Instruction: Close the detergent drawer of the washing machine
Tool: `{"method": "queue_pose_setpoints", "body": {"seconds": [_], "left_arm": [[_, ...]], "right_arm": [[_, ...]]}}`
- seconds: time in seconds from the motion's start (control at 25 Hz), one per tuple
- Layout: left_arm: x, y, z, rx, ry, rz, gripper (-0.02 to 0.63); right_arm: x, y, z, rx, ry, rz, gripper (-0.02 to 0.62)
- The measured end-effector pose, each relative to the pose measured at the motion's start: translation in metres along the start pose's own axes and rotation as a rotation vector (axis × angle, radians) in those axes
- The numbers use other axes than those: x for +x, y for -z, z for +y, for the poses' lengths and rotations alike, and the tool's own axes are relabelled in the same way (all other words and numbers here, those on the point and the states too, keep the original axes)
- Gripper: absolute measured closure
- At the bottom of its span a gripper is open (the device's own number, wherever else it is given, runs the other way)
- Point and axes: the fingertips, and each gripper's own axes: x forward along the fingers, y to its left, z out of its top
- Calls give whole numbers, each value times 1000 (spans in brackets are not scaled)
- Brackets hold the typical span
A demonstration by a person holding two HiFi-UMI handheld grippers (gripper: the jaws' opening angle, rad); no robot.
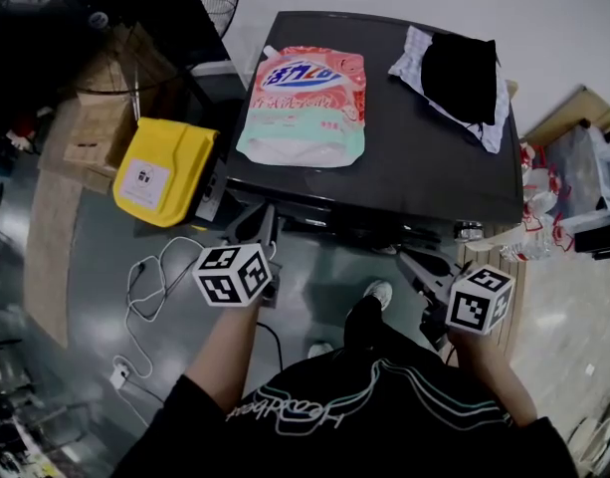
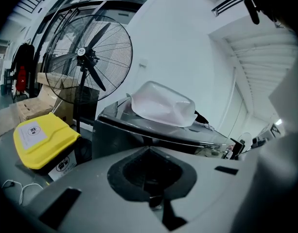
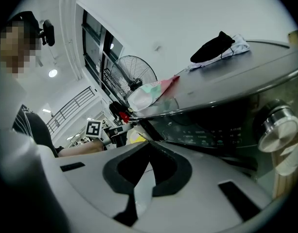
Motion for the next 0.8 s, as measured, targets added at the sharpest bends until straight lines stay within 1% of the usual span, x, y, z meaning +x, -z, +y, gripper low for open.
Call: {"method": "queue_pose_setpoints", "body": {"seconds": [0.32,0.64,0.8], "left_arm": [[2,-1,1,17,-21,1,583],[7,-1,2,48,-33,6,583],[19,-7,4,47,-28,54,583]], "right_arm": [[-5,-4,0,-10,12,-14,568],[-13,5,-7,9,28,-17,569],[-11,6,-9,14,24,-15,569]]}}
